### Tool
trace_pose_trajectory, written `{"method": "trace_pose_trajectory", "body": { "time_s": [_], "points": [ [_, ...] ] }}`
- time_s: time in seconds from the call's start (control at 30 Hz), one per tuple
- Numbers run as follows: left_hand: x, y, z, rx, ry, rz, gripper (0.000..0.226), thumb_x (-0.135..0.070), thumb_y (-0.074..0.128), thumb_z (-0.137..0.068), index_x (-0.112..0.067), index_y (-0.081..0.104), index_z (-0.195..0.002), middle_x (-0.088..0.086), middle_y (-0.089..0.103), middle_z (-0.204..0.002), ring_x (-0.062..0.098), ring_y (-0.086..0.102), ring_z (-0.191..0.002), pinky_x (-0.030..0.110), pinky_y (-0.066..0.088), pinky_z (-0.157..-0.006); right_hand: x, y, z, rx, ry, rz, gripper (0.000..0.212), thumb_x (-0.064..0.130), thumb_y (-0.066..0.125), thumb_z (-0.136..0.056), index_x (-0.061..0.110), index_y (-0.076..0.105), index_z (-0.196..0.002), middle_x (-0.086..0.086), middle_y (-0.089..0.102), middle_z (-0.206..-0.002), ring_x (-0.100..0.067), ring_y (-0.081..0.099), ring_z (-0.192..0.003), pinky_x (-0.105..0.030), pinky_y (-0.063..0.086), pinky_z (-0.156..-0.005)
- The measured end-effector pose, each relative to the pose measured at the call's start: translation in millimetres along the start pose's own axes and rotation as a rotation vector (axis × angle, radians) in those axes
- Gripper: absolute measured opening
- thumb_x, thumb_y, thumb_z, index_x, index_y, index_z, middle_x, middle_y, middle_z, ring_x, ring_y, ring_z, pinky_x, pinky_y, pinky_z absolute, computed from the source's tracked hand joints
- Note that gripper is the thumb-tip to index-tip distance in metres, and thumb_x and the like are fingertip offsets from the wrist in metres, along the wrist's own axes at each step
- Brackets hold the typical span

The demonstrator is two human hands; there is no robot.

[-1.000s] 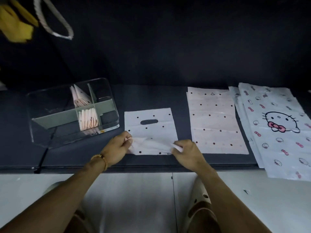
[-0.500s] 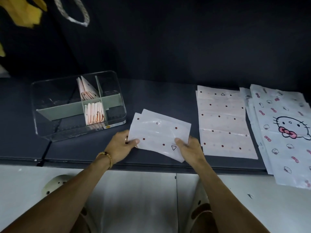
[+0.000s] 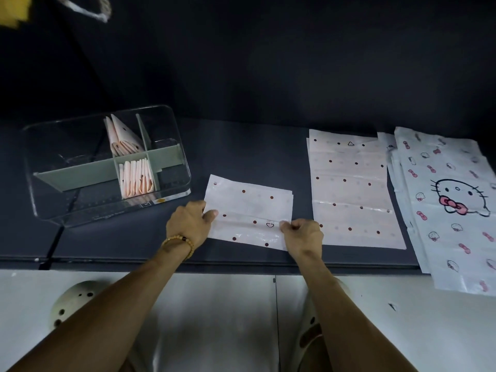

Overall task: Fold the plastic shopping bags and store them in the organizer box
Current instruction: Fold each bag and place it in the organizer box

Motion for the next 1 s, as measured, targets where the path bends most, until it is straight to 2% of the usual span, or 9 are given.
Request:
{"method": "trace_pose_trajectory", "body": {
  "time_s": [0.1, 0.3, 0.43, 0.53, 0.6, 0.7, 0.8, 0.93, 1.0],
  "points": [
    [-6, 0, -1, -0.022, 0.025, -0.113, 0.037, -0.044, 0.048, -0.095, -0.008, 0.058, -0.099, 0.016, 0.064, -0.103, 0.037, 0.059, -0.095, 0.042, 0.049, -0.075, 3, 1, -2, 0.001, -0.009, 0.074, 0.035, 0.027, 0.059, -0.092, -0.001, 0.067, -0.073, -0.011, 0.063, -0.064, -0.022, 0.052, -0.06, -0.026, 0.042, -0.062],
    [-3, 1, -7, -0.009, -0.025, -0.093, 0.038, -0.05, 0.056, -0.09, -0.017, 0.045, -0.074, 0.011, 0.061, -0.088, 0.034, 0.06, -0.086, 0.038, 0.049, -0.069, 4, 1, -7, 0.023, 0.009, 0.099, 0.035, 0.028, 0.06, -0.093, 0.0, 0.064, -0.071, 0.001, 0.051, -0.055, -0.009, 0.045, -0.052, -0.024, 0.037, -0.062],
    [-2, -4, 0, -0.091, -0.08, -0.147, 0.039, -0.055, 0.059, -0.085, -0.017, 0.052, -0.088, 0.009, 0.064, -0.086, 0.031, 0.063, -0.082, 0.036, 0.048, -0.064, 7, 1, -6, 0.021, -0.003, 0.11, 0.036, 0.028, 0.06, -0.094, 0.011, 0.051, -0.063, 0.004, 0.051, -0.057, -0.01, 0.047, -0.053, -0.021, 0.035, -0.057],
    [-17, -5, 14, -0.267, 0.16, -0.164, 0.035, -0.034, 0.067, -0.084, -0.013, 0.055, -0.111, 0.01, 0.062, -0.102, 0.032, 0.06, -0.094, 0.039, 0.049, -0.071, 8, 2, -4, 0.016, 0.002, 0.122, 0.025, 0.029, 0.059, -0.094, 0.011, 0.054, -0.079, 0.001, 0.056, -0.07, -0.017, 0.05, -0.065, -0.021, 0.038, -0.065],
    [-32, 8, 26, -0.205, 0.456, -0.198, 0.036, -0.026, 0.057, -0.089, -0.012, 0.056, -0.123, 0.011, 0.058, -0.122, 0.032, 0.053, -0.114, 0.043, 0.044, -0.092, 9, 3, -5, 0.024, -0.003, 0.131, 0.022, 0.03, 0.059, -0.095, 0.011, 0.055, -0.085, -0.003, 0.058, -0.08, -0.02, 0.052, -0.073, -0.024, 0.04, -0.069],
    [-31, 36, 36, 0.061, 0.632, -0.325, 0.053, -0.039, 0.025, -0.101, -0.019, 0.027, -0.149, 0.002, 0.025, -0.156, 0.024, 0.015, -0.146, 0.039, 0.009, -0.12, 10, 5, -8, 0.045, -0.015, 0.169, 0.023, 0.03, 0.056, -0.096, 0.007, 0.058, -0.095, -0.005, 0.06, -0.087, -0.024, 0.058, -0.08, -0.025, 0.042, -0.07],
    [-19, 47, 32, 0.121, 0.615, -0.454, 0.061, -0.053, -0.009, -0.093, -0.027, -0.009, -0.149, -0.006, -0.005, -0.159, 0.018, -0.008, -0.147, 0.038, -0.009, -0.118, 9, 6, -12, 0.052, -0.008, 0.174, 0.024, 0.028, 0.054, -0.097, 0.005, 0.059, -0.101, -0.006, 0.06, -0.088, -0.025, 0.059, -0.082, -0.026, 0.041, -0.068],
    [-17, 49, 30, 0.121, 0.599, -0.468, 0.061, -0.053, -0.006, -0.093, -0.028, -0.013, -0.147, -0.007, -0.006, -0.159, 0.018, -0.009, -0.147, 0.041, -0.007, -0.118, 10, 2, -3, -0.059, -0.039, 0.239, 0.019, 0.028, 0.055, -0.095, 0.01, 0.054, -0.102, -0.003, 0.058, -0.084, -0.03, 0.063, -0.087, -0.03, 0.042, -0.066],
    [-17, 51, 30, 0.121, 0.592, -0.466, 0.06, -0.053, -0.003, -0.094, -0.029, -0.013, -0.148, -0.007, -0.008, -0.158, 0.017, -0.01, -0.146, 0.043, -0.006, -0.118, 19, -3, 10, -0.229, -0.241, 0.381, 0.022, 0.02, 0.061, -0.089, 0.012, 0.053, -0.108, -0.006, 0.059, -0.095, -0.031, 0.06, -0.089, -0.034, 0.045, -0.065]
  ]
}}
Point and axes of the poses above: each hand's wrist, its own z-axis away from the middle knuckle, its own y-axis out of the palm, x = y × z, the point moved 4 cm from there along -z, towards the middle knuckle
